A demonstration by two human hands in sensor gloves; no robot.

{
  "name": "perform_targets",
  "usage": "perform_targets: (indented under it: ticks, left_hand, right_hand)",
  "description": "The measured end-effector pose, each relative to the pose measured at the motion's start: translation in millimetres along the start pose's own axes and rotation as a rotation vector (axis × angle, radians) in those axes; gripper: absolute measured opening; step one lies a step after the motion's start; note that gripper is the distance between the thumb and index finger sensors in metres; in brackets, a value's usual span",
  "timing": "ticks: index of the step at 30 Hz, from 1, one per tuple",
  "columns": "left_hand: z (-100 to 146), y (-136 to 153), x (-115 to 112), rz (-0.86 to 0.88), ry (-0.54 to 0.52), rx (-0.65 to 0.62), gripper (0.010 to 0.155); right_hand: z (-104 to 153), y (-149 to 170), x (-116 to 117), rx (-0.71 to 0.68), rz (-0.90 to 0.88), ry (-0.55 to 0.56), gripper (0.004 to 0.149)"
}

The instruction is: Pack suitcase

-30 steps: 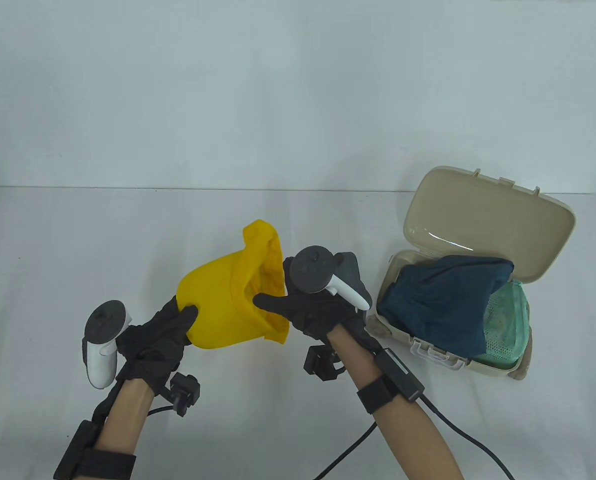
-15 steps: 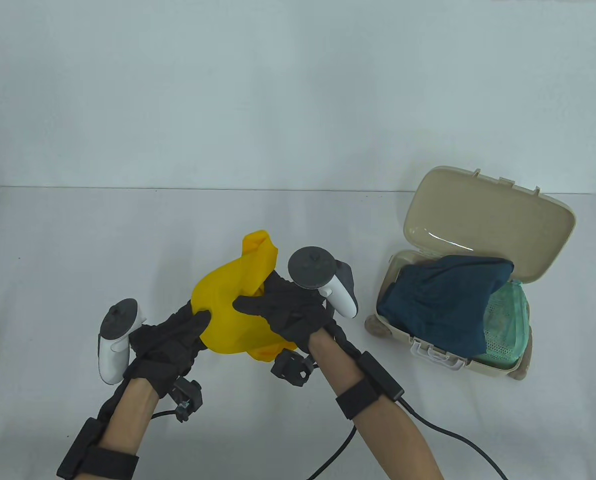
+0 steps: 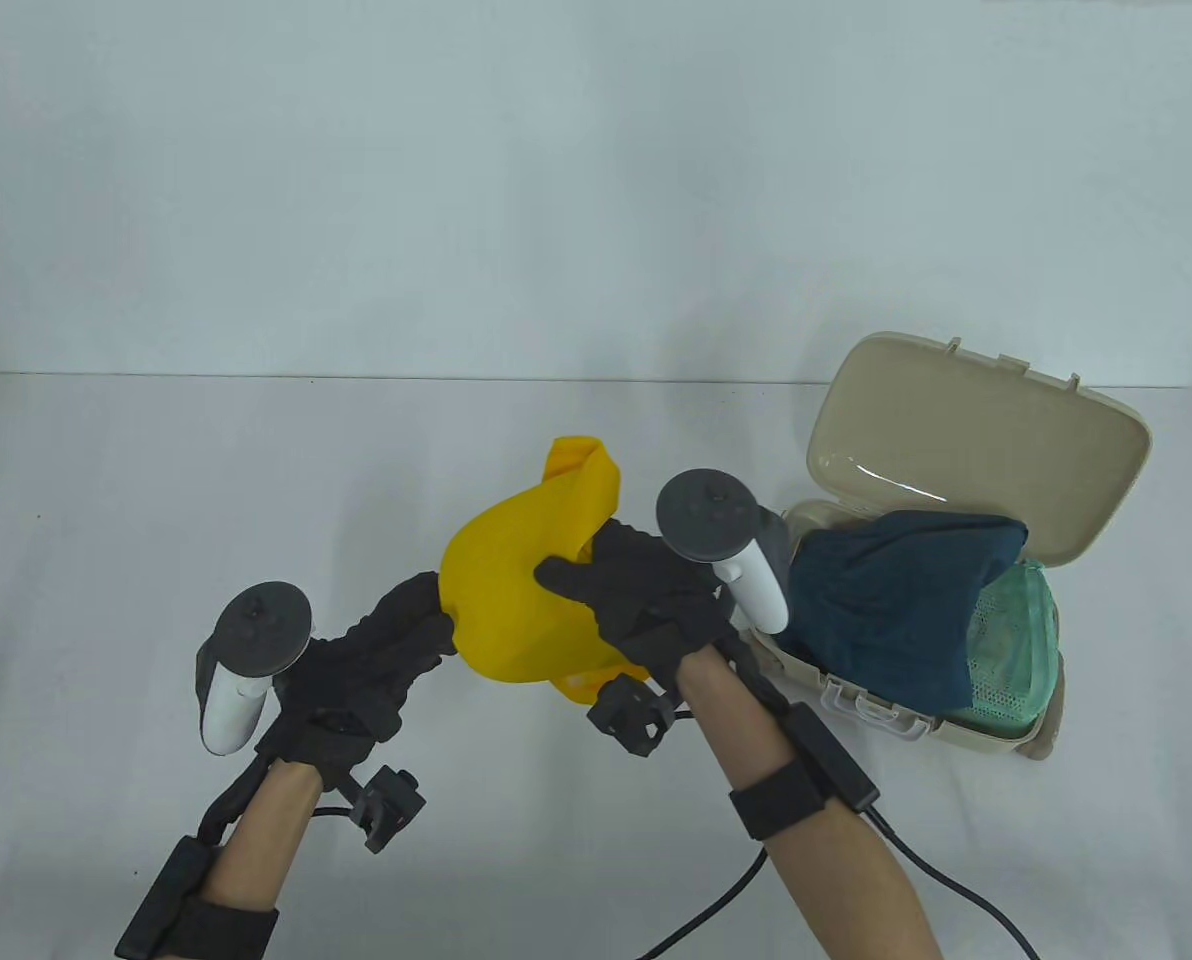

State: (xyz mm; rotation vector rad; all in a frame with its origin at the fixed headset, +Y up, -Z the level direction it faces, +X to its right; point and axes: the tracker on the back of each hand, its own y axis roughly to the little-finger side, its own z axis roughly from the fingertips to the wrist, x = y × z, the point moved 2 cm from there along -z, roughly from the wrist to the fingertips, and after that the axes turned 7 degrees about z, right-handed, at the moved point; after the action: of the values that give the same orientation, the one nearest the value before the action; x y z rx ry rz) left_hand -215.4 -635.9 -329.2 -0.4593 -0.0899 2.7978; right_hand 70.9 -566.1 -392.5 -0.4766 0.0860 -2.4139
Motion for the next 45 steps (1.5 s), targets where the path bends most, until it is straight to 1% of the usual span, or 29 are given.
perform_targets:
  ticks: [1,4,5,7,8,9,12,14,15,17,20,23,25,27,30,38,45]
  left_hand:
    - [1,-4,1,-0.023,-0.008,-0.006,0.072]
    - [2,-24,7,-0.206,-0.053,-0.039,0.073]
    - [2,-27,8,-0.254,-0.059,-0.043,0.074]
    - [4,-36,9,-0.46,-0.092,-0.062,0.074]
    - [5,-37,9,-0.537,-0.108,-0.064,0.074]
    - [7,-39,9,-0.65,-0.135,-0.071,0.075]
    - [13,-35,2,-0.976,-0.192,-0.081,0.076]
    - [17,-26,-2,-1.112,-0.201,-0.077,0.078]
    - [19,-19,-5,-1.145,-0.195,-0.072,0.079]
    - [21,-5,-11,-1.115,-0.156,-0.063,0.079]
    - [21,15,-17,-1.053,-0.123,-0.033,0.08]
    - [16,23,-20,-1.066,-0.084,-0.006,0.08]
    - [15,25,-21,-1.057,-0.075,-0.006,0.08]
    - [16,26,-23,-1.042,-0.06,-0.001,0.08]
    - [15,30,-24,-1.063,-0.049,0.011,0.08]
    - [16,34,-24,-1.064,-0.043,0.032,0.079]
    - [15,37,-24,-1.069,-0.027,0.049,0.079]
  right_hand:
    - [4,3,-10,0.01,-0.002,0.018,0.057]
    - [19,21,-51,0.066,-0.011,0.106,0.057]
    - [23,26,-60,0.081,-0.01,0.125,0.057]
    - [36,46,-90,0.145,-0.02,0.183,0.057]
    - [39,50,-95,0.157,-0.024,0.194,0.057]
    - [44,59,-104,0.181,-0.031,0.221,0.057]
    - [61,92,-130,0.251,-0.054,0.29,0.057]
    - [70,116,-141,0.288,-0.086,0.319,0.058]
    - [74,128,-144,0.302,-0.097,0.329,0.058]
    - [82,151,-145,0.332,-0.117,0.351,0.058]
    - [90,187,-141,0.36,-0.167,0.344,0.058]
    - [91,213,-138,0.372,-0.216,0.346,0.058]
    - [89,223,-136,0.385,-0.232,0.35,0.058]
    - [86,231,-135,0.394,-0.236,0.354,0.058]
    - [80,241,-133,0.418,-0.25,0.352,0.058]
    - [66,271,-130,0.502,-0.267,0.363,0.058]
    - [58,281,-120,0.567,-0.207,0.328,0.059]
